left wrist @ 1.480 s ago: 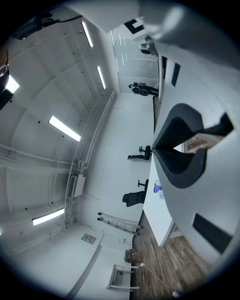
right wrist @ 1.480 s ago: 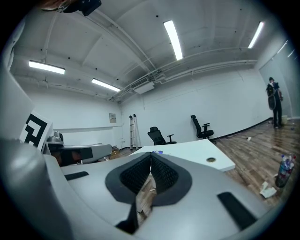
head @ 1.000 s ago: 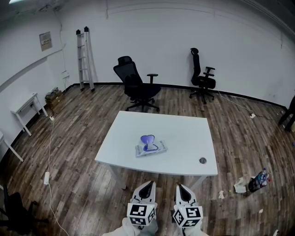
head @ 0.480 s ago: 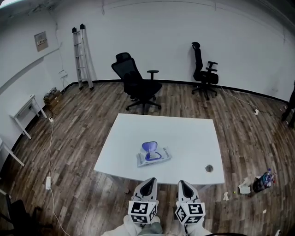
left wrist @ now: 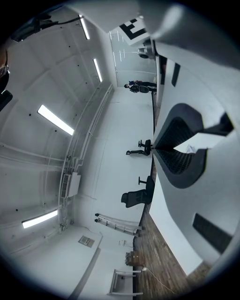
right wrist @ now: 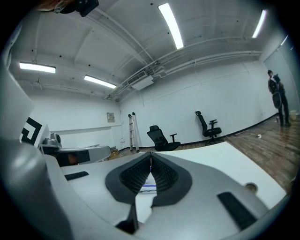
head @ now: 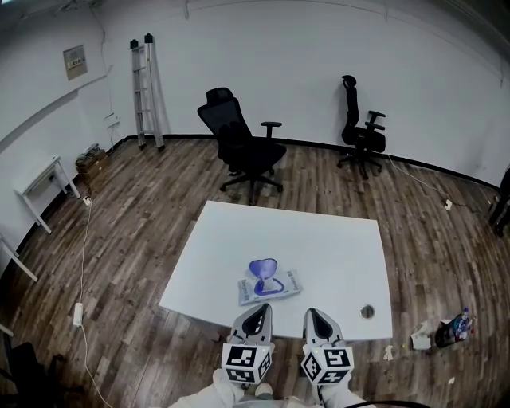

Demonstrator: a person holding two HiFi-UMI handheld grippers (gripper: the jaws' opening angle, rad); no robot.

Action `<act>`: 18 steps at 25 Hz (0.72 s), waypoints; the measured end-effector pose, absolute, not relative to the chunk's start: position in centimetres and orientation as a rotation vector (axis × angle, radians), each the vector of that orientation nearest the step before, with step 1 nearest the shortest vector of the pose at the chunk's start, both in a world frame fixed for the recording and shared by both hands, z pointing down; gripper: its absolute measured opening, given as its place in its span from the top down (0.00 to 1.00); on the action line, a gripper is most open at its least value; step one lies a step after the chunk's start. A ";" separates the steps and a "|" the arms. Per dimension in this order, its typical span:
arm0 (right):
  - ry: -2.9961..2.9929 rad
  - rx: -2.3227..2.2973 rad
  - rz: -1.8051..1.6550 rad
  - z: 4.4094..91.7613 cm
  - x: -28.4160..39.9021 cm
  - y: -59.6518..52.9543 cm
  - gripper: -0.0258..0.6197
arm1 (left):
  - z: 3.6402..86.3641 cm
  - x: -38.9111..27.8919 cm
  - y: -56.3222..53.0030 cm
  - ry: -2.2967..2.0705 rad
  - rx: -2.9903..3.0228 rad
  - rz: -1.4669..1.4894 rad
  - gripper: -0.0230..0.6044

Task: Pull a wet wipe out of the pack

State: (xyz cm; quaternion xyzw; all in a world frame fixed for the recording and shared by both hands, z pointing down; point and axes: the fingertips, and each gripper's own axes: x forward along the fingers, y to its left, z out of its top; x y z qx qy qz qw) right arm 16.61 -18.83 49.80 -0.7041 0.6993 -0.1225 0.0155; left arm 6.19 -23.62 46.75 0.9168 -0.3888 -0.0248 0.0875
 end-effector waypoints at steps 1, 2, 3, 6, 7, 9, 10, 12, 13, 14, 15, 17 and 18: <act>2.183 -2.188 -0.376 49.7 16.7 -19.4 0.95 | 46.7 6.3 -24.2 -1.158 2.729 -0.078 0.97; 2.190 -2.186 -0.372 49.7 16.7 -20.0 0.95 | 46.8 6.4 -24.7 -1.159 2.728 -0.084 0.97; 2.196 -2.185 -0.370 49.8 16.7 -20.4 0.95 | 46.8 6.4 -25.1 -1.160 2.726 -0.090 0.97; 2.217 -2.178 -0.386 50.1 17.1 -21.3 0.95 | 46.8 6.9 -26.2 -1.178 2.713 -0.106 0.97; 2.226 -2.174 -0.396 50.2 17.3 -21.5 0.95 | 46.8 7.1 -26.5 -1.186 2.706 -0.107 0.97; 2.252 -2.163 -0.412 50.5 17.6 -22.0 0.95 | 47.0 7.5 -27.1 -1.205 2.689 -0.102 0.97; 2.268 -2.155 -0.416 50.7 17.7 -22.3 0.95 | 47.2 7.6 -27.2 -1.216 2.681 -0.097 0.97; 2.302 -2.135 -0.417 51.0 17.8 -23.0 0.95 | 47.7 7.8 -27.5 -1.241 2.663 -0.087 0.97; 2.321 -2.125 -0.419 51.0 17.7 -23.5 0.95 | 47.8 7.6 -27.6 -1.255 2.653 -0.082 0.97; 2.341 -2.112 -0.422 51.0 17.4 -24.0 0.95 | 47.8 7.4 -27.8 -1.267 2.643 -0.079 0.97; 2.362 -2.095 -0.426 50.9 17.1 -24.4 0.95 | 47.7 7.1 -27.8 -1.277 2.636 -0.074 0.97; 2.402 -2.050 -0.446 51.0 16.6 -25.0 0.95 | 47.8 6.7 -27.8 -1.298 2.631 -0.058 0.97; 2.419 -2.021 -0.465 51.2 16.5 -25.2 0.95 | 47.9 6.7 -27.9 -1.312 2.624 -0.050 0.97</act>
